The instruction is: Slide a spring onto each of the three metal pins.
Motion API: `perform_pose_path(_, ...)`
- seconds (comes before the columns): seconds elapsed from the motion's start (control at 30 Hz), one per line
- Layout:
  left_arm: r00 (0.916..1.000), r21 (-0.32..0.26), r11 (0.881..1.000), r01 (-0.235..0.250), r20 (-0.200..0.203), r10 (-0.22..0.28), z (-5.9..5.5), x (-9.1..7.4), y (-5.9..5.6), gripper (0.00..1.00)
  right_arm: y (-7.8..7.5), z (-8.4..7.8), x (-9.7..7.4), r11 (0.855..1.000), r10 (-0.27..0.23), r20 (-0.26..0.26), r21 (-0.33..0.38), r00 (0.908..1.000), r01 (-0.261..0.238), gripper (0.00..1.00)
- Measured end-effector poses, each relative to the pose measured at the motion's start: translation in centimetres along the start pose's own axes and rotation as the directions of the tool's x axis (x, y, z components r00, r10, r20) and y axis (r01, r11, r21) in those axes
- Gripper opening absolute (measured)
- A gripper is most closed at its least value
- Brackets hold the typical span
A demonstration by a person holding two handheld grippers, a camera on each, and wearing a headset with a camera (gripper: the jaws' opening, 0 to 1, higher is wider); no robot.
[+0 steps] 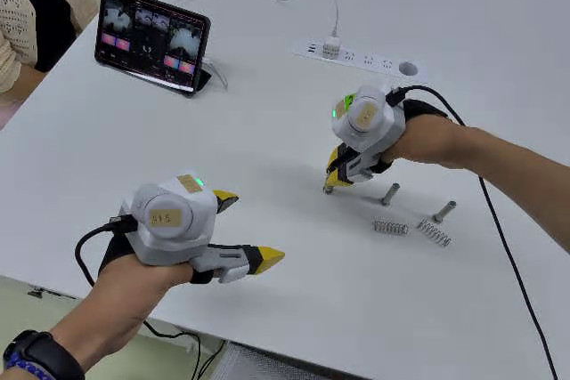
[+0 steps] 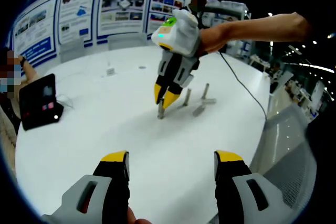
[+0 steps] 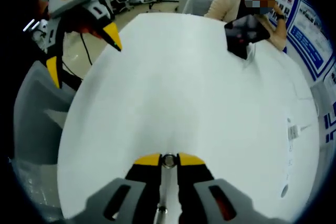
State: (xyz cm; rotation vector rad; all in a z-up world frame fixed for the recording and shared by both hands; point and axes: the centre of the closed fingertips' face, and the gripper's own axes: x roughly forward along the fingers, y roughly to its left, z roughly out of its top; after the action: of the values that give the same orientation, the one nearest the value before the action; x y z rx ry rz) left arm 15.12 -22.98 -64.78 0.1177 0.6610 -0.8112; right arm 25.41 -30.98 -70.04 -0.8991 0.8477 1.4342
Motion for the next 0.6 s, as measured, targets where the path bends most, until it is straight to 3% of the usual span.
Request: perform_pose_path(0.6, 1.0, 0.0, 1.0, -0.001, -0.002, 0.001, 0.0, 0.0, 0.3, 0.67, 0.0, -0.5, 1.1, 1.0, 0.015, -0.006, 0.004, 0.9999, -0.015, 0.14)
